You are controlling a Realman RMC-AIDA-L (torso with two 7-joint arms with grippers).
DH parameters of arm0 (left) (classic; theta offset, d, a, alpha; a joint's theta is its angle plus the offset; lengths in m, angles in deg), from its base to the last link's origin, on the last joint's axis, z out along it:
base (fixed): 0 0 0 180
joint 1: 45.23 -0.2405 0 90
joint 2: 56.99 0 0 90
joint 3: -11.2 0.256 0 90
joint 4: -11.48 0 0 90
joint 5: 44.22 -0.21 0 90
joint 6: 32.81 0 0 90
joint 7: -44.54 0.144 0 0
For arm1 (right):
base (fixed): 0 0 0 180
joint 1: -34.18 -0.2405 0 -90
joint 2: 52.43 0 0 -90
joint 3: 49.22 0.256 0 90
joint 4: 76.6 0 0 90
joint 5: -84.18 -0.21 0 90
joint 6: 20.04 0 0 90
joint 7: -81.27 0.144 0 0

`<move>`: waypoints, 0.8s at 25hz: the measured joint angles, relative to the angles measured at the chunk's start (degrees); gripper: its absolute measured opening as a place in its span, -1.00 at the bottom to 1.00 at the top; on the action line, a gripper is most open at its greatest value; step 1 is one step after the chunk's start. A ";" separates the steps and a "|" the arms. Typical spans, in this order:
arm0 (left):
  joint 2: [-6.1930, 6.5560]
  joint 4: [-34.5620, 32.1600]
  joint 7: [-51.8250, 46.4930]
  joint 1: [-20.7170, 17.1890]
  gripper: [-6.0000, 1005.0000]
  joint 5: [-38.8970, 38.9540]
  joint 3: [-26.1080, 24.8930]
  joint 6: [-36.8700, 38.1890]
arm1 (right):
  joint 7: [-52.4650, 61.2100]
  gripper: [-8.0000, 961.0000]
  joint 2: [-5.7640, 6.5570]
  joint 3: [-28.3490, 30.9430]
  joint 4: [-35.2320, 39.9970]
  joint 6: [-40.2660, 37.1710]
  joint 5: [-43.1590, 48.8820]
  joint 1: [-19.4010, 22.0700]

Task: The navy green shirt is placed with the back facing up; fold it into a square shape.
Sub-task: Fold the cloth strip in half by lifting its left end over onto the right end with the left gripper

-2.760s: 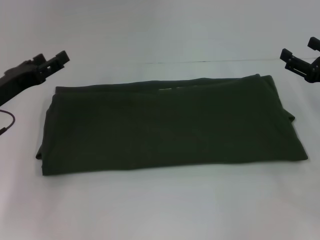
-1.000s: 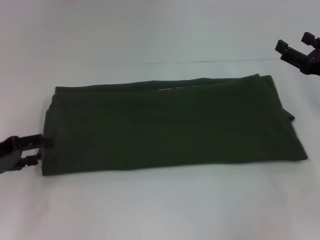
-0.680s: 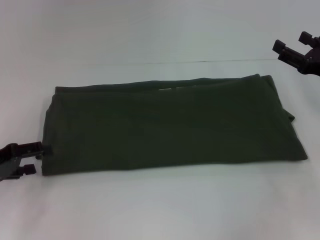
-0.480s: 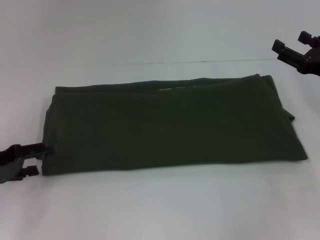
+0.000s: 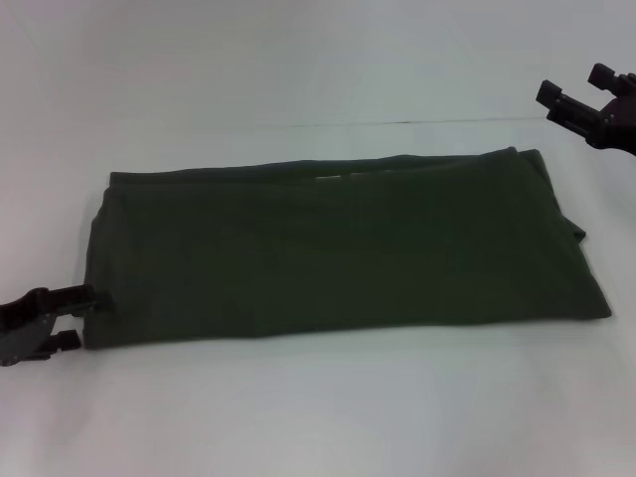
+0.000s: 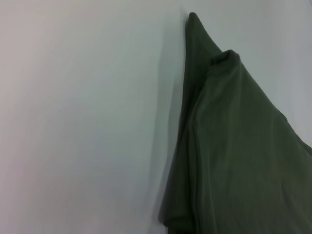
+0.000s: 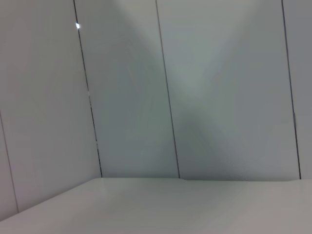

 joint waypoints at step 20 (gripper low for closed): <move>0.35 3.79 -0.73 1.62 0.75 0.03 0.21 -1.72 | 0.27 0.92 -0.01 0.00 0.30 -0.62 -0.24 0.02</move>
